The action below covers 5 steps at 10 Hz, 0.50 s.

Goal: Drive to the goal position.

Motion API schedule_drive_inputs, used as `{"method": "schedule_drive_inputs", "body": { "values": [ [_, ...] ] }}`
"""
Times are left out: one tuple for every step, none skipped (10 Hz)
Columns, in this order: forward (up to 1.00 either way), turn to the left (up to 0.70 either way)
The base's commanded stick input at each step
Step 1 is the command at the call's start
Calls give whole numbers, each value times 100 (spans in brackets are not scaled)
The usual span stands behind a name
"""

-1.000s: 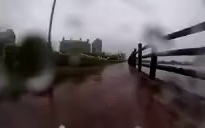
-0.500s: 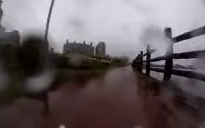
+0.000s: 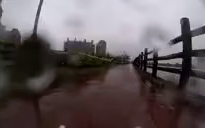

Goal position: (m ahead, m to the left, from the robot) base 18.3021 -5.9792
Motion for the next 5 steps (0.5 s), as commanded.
{"method": "schedule_drive_inputs", "body": {
  "values": [
    [100,0],
    [100,0],
    [100,0],
    [100,0],
    [100,0]
  ]
}}
